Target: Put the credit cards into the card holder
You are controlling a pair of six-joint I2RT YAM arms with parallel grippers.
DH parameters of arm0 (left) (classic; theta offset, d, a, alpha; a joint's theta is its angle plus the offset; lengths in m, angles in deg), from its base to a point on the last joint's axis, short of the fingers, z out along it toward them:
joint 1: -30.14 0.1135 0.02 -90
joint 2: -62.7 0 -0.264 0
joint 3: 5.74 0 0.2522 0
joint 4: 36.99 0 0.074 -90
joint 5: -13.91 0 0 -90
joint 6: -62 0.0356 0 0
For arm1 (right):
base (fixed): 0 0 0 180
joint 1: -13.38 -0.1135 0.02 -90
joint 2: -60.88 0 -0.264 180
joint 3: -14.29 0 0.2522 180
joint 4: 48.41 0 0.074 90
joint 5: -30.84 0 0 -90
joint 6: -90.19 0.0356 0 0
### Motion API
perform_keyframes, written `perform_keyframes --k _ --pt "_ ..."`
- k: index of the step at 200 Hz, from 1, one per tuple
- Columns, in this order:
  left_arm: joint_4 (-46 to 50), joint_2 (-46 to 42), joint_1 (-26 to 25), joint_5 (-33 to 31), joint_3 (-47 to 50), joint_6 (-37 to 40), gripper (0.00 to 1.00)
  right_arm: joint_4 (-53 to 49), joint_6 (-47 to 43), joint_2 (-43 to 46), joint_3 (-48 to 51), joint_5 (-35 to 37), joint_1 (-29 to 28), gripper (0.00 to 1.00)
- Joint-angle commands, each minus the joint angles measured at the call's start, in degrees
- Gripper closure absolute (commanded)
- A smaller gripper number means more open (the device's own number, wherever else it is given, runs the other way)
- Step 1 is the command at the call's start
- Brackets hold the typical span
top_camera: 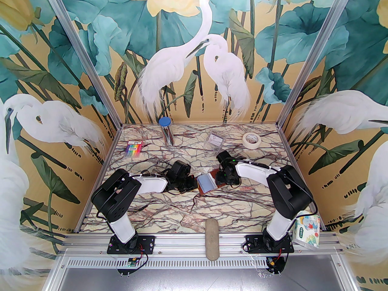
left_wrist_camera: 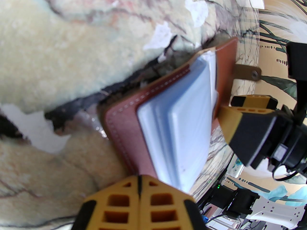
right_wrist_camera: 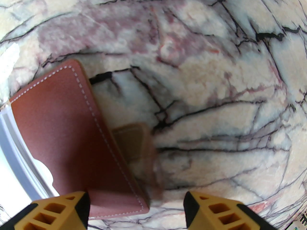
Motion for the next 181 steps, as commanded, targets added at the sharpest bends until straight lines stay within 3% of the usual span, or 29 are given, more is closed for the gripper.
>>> perform_keyframes --k 1,125,181 --pt "0.5 1.0 -0.4 -0.7 0.0 0.7 0.94 -1.5 -0.8 -2.1 0.4 4.8 -0.4 0.28" --pt "0.8 0.1 -0.3 -0.8 0.3 0.8 0.94 -7.6 -4.5 7.1 -9.7 -2.1 -0.8 0.24" --pt "0.8 -0.2 -0.3 -0.8 0.4 0.9 0.94 -10.4 -3.9 9.7 -15.0 -6.6 -0.9 0.35"
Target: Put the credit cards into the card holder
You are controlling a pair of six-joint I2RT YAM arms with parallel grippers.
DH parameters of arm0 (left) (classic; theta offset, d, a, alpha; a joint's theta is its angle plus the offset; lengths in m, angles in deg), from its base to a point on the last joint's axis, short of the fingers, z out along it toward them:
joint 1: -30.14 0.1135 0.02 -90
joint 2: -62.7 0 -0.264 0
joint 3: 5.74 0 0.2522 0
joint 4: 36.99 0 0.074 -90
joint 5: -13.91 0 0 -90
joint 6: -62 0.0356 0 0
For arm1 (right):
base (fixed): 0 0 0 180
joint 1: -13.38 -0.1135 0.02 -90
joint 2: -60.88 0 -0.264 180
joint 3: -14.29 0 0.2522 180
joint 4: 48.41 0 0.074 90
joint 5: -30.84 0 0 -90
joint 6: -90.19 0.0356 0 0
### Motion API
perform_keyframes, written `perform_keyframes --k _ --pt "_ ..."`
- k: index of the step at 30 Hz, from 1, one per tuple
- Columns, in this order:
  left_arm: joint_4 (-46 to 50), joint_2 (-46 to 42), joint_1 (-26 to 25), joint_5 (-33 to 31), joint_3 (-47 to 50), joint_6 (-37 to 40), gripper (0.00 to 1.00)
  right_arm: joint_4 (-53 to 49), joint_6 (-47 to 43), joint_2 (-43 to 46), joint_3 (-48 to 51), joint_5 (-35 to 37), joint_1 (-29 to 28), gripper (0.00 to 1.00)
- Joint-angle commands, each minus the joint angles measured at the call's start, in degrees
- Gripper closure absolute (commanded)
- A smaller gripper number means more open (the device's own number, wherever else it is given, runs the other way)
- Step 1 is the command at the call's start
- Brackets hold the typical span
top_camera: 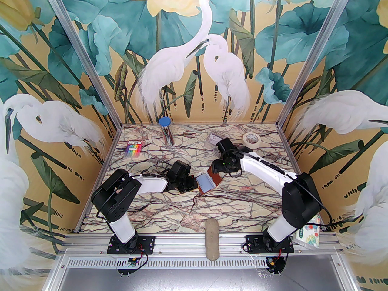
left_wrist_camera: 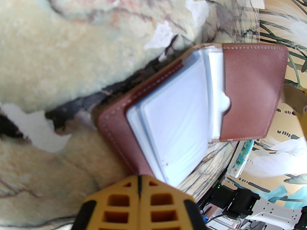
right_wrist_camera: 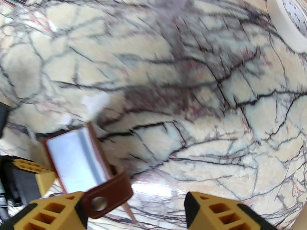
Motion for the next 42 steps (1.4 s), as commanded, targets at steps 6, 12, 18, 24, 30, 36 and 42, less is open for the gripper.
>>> perform_keyframes --k 6,12,18,24,30,36,42 --pt "0.6 -0.2 -0.4 -0.9 0.5 0.8 0.94 0.6 0.6 6.7 -2.5 -16.1 -0.8 0.53" --pt "0.2 -0.1 -0.3 -0.8 0.7 0.7 0.94 1.1 0.5 3.3 -2.6 -21.0 -2.8 0.79" --pt "0.1 -0.3 -0.3 -0.8 0.9 0.6 0.94 2.7 0.1 -2.3 -2.5 -23.9 -4.6 0.89" --pt "-0.2 -0.3 -0.3 -0.8 1.2 0.5 0.94 0.9 -0.5 -9.0 -4.3 -21.2 -4.5 0.9" --pt "-0.3 -0.3 -0.3 -0.8 1.5 0.5 0.94 -1.5 -0.8 -12.6 -5.9 -9.4 -2.8 0.88" --pt "-0.3 -0.4 -0.3 -0.8 1.6 0.6 0.94 -0.9 -1.9 -14.9 -6.0 -5.0 -0.6 0.84" --pt "0.4 -0.9 -0.4 -0.9 1.5 0.8 0.94 1.6 -3.2 -17.5 -4.2 -6.7 0.0 0.82"
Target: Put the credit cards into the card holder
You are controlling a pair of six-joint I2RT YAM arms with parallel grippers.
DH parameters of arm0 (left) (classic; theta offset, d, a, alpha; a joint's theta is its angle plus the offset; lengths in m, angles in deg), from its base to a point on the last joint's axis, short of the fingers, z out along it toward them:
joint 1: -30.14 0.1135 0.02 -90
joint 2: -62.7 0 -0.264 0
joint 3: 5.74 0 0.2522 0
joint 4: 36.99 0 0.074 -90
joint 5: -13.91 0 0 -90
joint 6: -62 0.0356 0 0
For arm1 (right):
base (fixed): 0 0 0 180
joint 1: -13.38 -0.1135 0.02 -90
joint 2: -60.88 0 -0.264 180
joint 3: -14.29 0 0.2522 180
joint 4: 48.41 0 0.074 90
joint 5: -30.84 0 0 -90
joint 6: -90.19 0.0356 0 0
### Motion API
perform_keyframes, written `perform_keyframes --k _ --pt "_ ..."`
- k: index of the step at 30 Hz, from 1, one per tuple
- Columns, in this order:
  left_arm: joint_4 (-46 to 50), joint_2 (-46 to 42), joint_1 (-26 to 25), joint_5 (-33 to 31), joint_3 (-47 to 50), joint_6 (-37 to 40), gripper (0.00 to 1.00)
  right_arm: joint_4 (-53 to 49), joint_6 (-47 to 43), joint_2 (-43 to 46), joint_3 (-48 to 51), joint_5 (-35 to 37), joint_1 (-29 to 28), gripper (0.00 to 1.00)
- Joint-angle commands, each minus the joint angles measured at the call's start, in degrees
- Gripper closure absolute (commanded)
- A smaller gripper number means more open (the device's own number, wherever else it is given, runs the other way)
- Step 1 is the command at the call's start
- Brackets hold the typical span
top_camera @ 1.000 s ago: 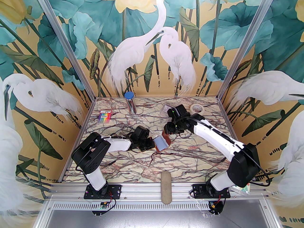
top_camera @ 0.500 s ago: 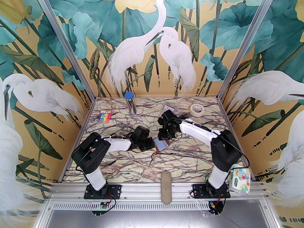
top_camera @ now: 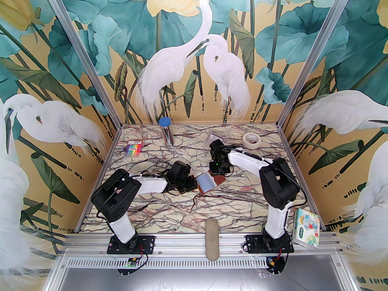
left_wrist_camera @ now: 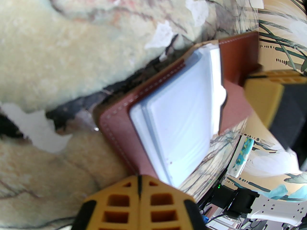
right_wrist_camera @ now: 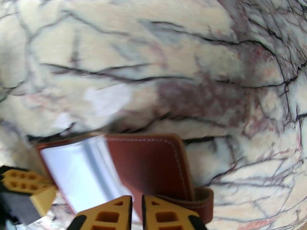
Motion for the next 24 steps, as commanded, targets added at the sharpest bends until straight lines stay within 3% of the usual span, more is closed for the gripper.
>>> perform_keyframes --k 1,7,14,24 --pt "1.6 -1.0 -0.3 -1.0 0.8 0.9 0.94 2.4 -1.0 -1.0 1.7 -0.9 -0.1 0.82" --pt "2.7 -2.4 -0.3 -1.6 0.7 1.1 0.92 6.8 1.9 1.1 7.0 -5.7 -1.4 0.82" --pt "7.3 -5.1 -0.3 -3.6 -0.1 2.8 0.89 8.9 7.3 5.8 11.9 -6.0 -5.5 0.82" --pt "16.6 -15.5 3.2 -6.9 2.1 3.8 0.76 16.8 24.7 13.3 19.5 -3.1 -11.2 0.83"
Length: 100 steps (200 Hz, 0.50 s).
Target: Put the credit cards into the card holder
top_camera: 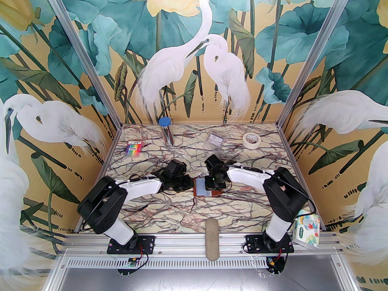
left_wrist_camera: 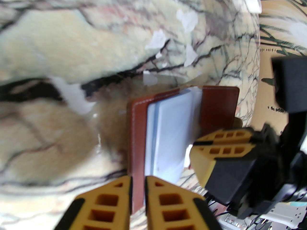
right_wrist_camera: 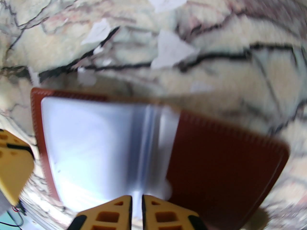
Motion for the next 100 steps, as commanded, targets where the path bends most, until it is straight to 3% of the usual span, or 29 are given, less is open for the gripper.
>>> perform_keyframes --k 1,49,100 --pt "6.2 -5.8 1.5 -2.8 1.5 1.4 0.76 5.5 9.6 2.0 2.4 1.3 -1.4 0.83" --pt "-1.6 -8.3 -0.4 8.1 0.8 0.6 0.79 8.9 11.6 0.1 3.2 0.3 -1.8 0.85" --pt "-6.3 1.0 -3.0 8.6 -2.0 -1.4 0.91 5.0 8.4 2.9 2.2 2.3 -1.2 0.83"
